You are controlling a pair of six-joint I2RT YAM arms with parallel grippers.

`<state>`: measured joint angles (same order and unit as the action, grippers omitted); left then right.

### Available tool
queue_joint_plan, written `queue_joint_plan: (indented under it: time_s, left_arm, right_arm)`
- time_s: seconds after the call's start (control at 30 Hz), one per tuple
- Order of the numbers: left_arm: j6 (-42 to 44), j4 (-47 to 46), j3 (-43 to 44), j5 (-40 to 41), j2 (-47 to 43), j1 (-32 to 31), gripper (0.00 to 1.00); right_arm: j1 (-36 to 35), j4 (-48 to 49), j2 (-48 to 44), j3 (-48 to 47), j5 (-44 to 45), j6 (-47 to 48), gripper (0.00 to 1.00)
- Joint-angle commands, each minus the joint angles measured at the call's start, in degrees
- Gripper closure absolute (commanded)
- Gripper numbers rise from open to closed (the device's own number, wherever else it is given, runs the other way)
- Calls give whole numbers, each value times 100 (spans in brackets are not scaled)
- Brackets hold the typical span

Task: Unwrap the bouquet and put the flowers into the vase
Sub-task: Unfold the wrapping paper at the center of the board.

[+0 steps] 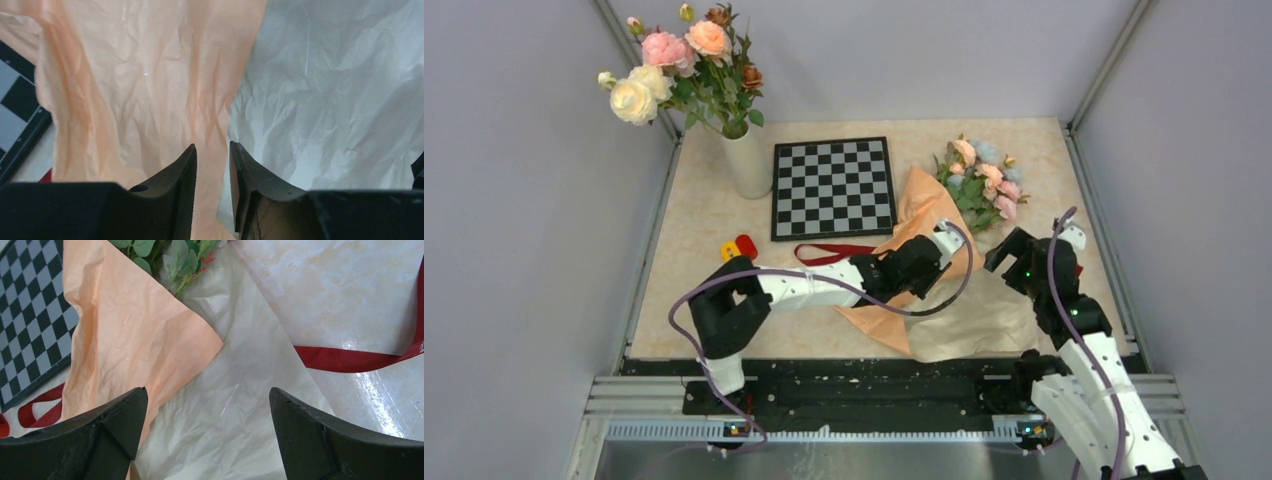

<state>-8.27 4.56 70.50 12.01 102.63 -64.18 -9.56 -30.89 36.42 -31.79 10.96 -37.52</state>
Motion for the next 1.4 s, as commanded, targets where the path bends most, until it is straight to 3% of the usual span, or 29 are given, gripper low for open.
queue_joint_plan:
  time_s: [0.0,0.43,0.93,1.03,1.27,1.37]
  left_arm:
    - [196,-617,34,-273,384,-15,63]
    - [961,-1036,28,731,1013,-402,55]
    - [1443,-1259,137,2373,1482,-639,59]
    - [1508,-1337,146,2573,1553,-663,64]
    - [1544,-1565,54,2998,1364,-720,97]
    - [1356,-1553,10,2992,1037,-721,100]
  right_arm:
    - [49,79,-387,-12,213,-74,6]
    - [45,-115,-759,24,450,-168,7]
    - [50,-101,-833,24,493,-195,7]
    - [48,-101,-837,32,511,-204,7]
    - [51,-88,-847,33,540,-211,7]
    - [45,-91,-847,41,543,-206,7]
